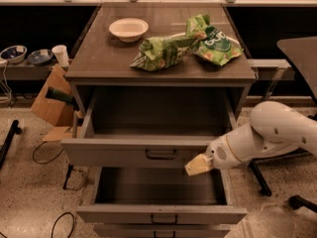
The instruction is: Close top drawer
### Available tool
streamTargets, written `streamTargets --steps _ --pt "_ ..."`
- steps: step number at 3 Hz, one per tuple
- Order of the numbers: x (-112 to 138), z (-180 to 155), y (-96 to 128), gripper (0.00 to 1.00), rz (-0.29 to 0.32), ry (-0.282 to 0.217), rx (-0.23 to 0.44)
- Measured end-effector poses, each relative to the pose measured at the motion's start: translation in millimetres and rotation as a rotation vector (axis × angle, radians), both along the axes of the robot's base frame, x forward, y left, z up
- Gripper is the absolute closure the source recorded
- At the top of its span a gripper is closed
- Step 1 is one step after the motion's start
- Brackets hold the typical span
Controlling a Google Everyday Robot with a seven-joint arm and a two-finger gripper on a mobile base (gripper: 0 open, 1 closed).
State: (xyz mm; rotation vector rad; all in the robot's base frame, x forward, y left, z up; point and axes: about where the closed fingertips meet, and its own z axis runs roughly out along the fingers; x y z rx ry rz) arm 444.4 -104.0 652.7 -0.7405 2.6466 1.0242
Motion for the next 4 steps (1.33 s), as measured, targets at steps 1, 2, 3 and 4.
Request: streamTargets --steps 1,2,3,4 --pt "42 22 17 1.0 0.019 -0.038 -0.013" --pt "41 22 17 1.0 0.019 -0.038 -0.013" --pt "69 42 42 1.0 0.061 -0.081 -0.035" --pt "107 62 68 1.0 0.082 -0.107 -0.045"
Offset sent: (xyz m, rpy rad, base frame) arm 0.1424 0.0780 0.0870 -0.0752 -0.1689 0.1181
